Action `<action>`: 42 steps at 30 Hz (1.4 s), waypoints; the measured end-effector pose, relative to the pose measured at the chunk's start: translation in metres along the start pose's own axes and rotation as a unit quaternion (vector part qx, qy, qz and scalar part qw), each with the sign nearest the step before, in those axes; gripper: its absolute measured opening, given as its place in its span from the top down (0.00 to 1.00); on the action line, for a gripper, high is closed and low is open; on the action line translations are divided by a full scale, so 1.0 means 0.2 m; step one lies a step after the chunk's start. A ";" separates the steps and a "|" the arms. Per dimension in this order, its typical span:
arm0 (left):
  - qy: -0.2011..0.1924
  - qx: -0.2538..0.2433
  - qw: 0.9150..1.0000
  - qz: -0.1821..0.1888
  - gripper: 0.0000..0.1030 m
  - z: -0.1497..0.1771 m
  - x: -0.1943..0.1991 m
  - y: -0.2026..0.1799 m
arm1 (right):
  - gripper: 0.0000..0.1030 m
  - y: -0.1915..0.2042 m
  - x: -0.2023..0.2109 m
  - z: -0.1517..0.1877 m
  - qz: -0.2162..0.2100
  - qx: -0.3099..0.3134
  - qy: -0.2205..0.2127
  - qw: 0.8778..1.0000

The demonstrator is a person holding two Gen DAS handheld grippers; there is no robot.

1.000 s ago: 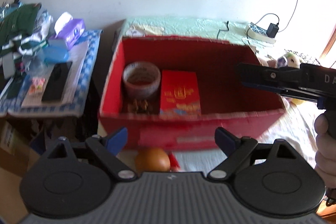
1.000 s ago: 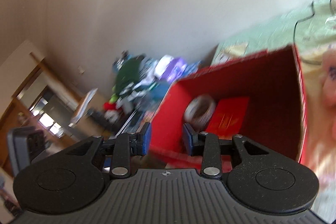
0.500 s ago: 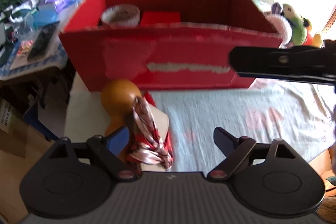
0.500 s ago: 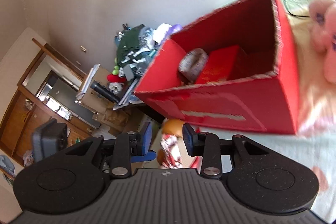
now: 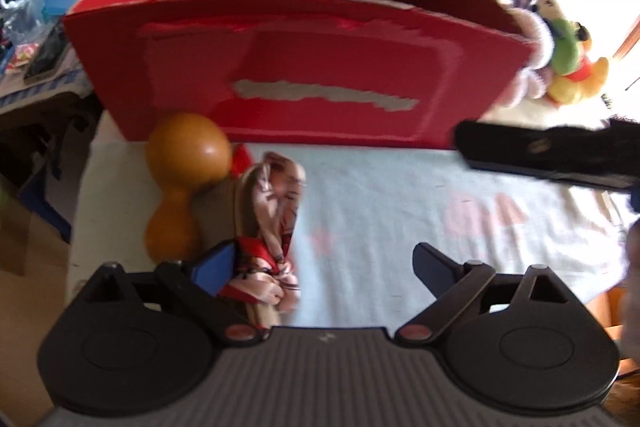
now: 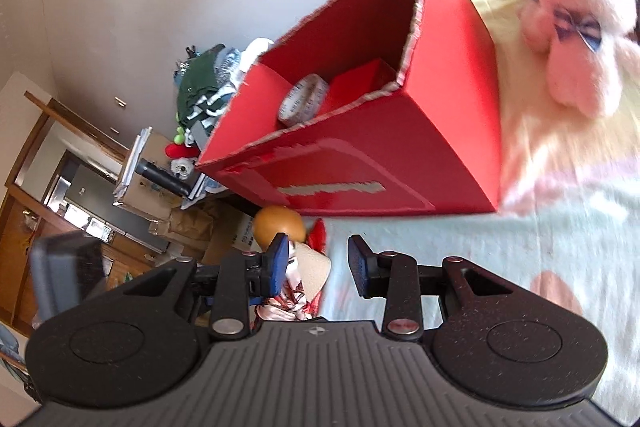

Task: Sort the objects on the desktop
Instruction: 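Grasp the beige sandal with red ribbon with the right gripper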

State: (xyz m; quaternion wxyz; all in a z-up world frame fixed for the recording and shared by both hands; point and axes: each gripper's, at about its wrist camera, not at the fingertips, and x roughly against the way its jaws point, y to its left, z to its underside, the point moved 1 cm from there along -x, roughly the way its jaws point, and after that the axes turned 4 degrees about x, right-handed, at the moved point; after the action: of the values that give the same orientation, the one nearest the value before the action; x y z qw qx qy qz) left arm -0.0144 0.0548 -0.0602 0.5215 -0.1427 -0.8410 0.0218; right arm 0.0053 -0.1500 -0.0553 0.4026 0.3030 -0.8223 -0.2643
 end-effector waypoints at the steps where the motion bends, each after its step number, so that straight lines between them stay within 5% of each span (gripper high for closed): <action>1: 0.000 0.000 1.000 0.009 0.09 0.00 0.01 -0.02 | 0.64 -0.01 0.00 0.01 0.001 -0.002 0.003 1.000; 6: 0.032 -0.007 0.997 0.075 0.11 0.04 0.00 -0.13 | 0.64 -0.05 -0.01 0.03 0.003 -0.010 0.030 0.999; 16: 0.014 -0.017 0.999 0.031 0.12 0.04 0.08 -0.09 | 0.63 -0.12 -0.09 0.08 -0.037 -0.049 0.096 0.993; 25: 0.060 -0.017 0.998 -0.009 0.22 0.08 -0.09 -0.05 | 0.57 -0.07 -0.21 0.10 -0.056 -0.048 0.143 0.987; 39: 0.058 -0.032 0.998 -0.013 0.23 0.06 -0.16 -0.03 | 0.52 -0.12 -0.30 0.10 -0.040 -0.083 0.158 0.983; 42: 0.058 -0.039 0.997 -0.019 0.23 0.05 -0.17 -0.03 | 0.61 -0.14 -0.30 0.10 -0.031 -0.089 0.162 0.982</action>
State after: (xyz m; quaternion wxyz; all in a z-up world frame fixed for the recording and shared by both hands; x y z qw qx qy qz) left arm -0.0103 0.0414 -0.0930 0.5635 -0.1482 -0.8122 -0.0289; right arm 0.0256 -0.1219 -0.1152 0.5477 0.3301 -0.7096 -0.2960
